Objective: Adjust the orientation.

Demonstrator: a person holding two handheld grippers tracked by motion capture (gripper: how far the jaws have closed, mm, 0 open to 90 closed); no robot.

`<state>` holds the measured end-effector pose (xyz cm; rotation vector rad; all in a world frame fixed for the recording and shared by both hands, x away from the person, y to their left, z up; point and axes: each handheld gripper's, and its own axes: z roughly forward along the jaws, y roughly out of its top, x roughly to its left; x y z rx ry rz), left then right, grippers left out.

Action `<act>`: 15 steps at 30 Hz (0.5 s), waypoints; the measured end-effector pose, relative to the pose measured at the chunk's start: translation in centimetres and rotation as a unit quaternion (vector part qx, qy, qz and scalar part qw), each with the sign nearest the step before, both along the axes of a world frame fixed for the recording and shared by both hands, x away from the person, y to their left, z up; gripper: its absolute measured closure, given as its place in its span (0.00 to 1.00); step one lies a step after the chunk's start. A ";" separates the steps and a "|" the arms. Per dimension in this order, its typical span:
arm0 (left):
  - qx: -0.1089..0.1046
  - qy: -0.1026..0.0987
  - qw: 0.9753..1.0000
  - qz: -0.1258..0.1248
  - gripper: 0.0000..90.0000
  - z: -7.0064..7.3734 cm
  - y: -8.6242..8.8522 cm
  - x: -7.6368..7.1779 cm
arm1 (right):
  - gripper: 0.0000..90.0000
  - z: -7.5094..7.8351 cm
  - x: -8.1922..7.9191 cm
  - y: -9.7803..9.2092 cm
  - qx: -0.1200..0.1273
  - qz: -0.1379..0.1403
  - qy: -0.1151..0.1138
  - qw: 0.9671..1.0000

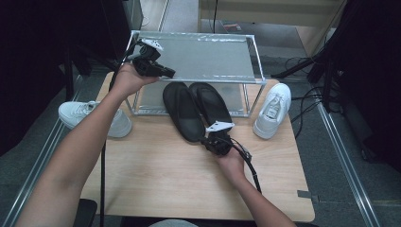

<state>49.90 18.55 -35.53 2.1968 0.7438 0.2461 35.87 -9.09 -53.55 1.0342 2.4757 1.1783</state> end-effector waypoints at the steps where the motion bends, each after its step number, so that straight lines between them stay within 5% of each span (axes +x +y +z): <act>1: 0.000 0.000 1.000 0.001 1.00 0.0 0.0 0.0 | 1.00 0.0 0.1 0.3 0.002 0.000 -0.002 1.000; 15: -0.004 0.002 1.000 -0.001 1.00 -0.1 0.1 0.1 | 1.00 1.1 2.1 3.8 0.030 -0.006 -0.014 0.999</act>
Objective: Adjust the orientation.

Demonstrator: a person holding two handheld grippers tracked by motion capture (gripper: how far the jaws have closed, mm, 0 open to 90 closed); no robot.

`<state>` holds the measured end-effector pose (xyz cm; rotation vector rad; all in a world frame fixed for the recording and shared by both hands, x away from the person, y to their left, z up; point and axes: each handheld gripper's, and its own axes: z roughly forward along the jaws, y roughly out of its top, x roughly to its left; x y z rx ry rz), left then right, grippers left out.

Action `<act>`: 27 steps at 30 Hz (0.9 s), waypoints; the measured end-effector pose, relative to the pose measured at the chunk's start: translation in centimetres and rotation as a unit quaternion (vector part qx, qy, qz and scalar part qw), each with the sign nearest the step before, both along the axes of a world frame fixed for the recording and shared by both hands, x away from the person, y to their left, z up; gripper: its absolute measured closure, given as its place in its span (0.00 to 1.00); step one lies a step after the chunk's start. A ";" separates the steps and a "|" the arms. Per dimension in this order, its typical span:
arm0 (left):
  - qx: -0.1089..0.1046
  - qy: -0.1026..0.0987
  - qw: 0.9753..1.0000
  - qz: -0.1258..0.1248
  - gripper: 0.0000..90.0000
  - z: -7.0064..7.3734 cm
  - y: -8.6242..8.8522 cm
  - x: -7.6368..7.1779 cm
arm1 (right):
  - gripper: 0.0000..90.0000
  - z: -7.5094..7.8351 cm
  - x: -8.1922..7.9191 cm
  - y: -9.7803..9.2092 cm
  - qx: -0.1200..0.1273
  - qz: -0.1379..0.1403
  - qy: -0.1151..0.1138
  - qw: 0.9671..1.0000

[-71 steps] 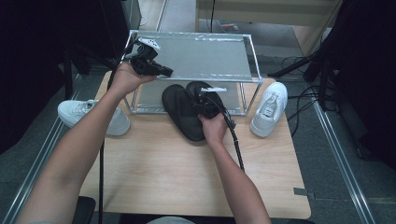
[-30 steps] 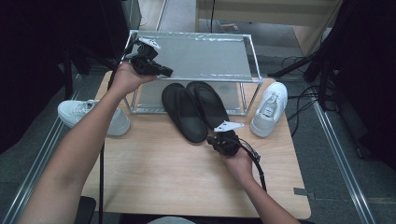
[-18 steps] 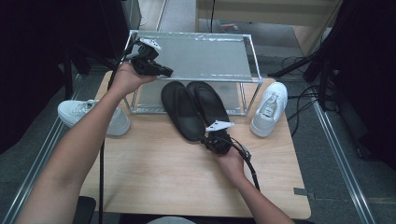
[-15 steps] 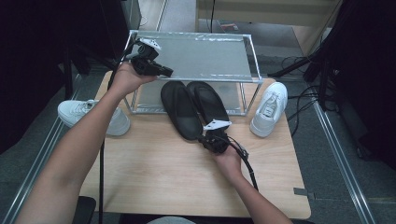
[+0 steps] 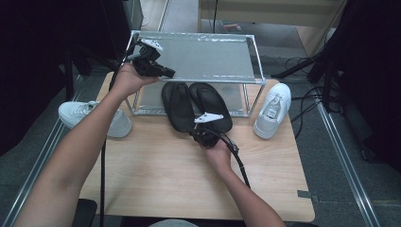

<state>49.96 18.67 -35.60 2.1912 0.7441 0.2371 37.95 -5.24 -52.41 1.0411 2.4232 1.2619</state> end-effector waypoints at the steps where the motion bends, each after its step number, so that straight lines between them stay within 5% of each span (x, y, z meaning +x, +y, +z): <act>1: -0.002 0.000 1.000 0.000 1.00 0.0 0.0 0.0 | 1.00 0.0 0.3 0.2 0.000 -0.002 0.000 1.000; 27: -0.002 0.000 1.000 -0.002 1.00 0.0 0.0 0.0 | 1.00 0.0 6.0 6.8 0.009 -0.024 0.022 0.999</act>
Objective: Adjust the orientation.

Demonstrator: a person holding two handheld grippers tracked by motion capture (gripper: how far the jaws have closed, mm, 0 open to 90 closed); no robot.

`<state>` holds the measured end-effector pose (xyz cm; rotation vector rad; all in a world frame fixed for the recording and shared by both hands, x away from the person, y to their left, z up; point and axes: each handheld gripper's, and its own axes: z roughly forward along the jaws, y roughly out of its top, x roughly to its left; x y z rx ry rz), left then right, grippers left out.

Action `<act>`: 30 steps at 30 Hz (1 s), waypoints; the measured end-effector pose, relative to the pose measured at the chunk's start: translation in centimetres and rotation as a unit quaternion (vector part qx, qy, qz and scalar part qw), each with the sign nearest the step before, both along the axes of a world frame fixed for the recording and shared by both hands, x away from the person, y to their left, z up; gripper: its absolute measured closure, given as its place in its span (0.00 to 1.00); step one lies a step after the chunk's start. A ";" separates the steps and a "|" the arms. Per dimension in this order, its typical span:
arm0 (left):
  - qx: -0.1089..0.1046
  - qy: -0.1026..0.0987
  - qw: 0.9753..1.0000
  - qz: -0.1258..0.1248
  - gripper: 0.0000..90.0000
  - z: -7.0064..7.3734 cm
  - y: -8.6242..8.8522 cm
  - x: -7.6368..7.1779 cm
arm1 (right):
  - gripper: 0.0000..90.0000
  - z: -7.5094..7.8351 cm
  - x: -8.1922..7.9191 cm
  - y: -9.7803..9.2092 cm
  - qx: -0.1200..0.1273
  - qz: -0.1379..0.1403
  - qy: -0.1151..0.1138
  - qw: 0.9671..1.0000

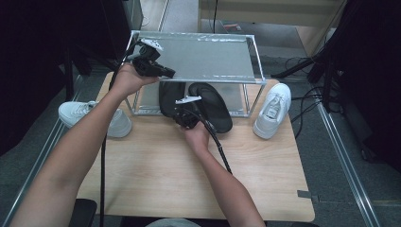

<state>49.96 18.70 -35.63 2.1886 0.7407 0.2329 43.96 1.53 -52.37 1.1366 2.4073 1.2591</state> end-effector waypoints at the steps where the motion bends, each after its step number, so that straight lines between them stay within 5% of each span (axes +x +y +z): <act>1: 0.000 0.000 1.000 0.000 1.00 0.0 0.0 0.0 | 1.00 0.1 0.0 0.0 0.001 0.001 0.000 1.000; 9: -0.005 0.004 1.000 -0.001 1.00 -0.1 0.1 0.1 | 1.00 1.1 -1.2 -2.2 0.004 0.015 -0.013 1.000; 30: -0.006 0.009 1.000 0.000 1.00 0.0 0.1 0.2 | 1.00 3.6 -6.0 -13.7 0.000 -0.008 -0.031 0.999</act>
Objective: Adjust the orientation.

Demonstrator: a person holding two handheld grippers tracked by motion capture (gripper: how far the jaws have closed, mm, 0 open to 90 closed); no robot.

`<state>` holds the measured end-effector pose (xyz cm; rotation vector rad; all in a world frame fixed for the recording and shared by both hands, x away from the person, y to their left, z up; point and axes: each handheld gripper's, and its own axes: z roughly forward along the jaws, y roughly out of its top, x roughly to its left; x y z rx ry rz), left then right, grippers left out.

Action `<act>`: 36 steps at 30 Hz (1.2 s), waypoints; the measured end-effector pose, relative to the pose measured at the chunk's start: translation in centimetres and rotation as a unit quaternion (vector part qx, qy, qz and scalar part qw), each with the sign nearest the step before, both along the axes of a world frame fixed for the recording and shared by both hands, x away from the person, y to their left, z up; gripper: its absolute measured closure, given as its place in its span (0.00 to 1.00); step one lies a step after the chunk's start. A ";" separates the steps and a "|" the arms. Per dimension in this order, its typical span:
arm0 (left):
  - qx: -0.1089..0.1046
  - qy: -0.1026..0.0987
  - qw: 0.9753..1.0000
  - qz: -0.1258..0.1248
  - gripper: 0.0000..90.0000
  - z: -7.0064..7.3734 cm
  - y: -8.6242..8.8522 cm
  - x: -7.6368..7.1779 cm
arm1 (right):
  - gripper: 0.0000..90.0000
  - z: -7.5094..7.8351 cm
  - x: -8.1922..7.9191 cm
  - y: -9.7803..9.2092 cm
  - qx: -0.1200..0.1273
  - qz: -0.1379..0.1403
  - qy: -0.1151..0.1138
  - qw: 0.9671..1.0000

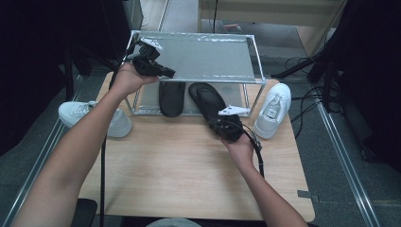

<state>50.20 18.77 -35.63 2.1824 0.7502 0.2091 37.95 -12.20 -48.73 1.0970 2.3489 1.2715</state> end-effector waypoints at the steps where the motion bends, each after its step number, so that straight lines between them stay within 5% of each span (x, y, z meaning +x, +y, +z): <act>1: 0.000 0.001 1.000 0.000 1.00 0.0 0.0 0.0 | 1.00 0.0 -0.1 -0.4 -0.001 -0.003 0.001 1.000; 20: -0.006 0.004 1.000 0.001 1.00 -0.1 0.1 0.0 | 1.00 -1.9 -0.8 -7.0 -0.017 -0.056 0.016 0.998; 36: -0.007 0.004 1.000 0.001 1.00 -0.1 0.1 0.0 | 1.00 -3.2 1.2 -5.9 -0.020 -0.067 0.028 0.997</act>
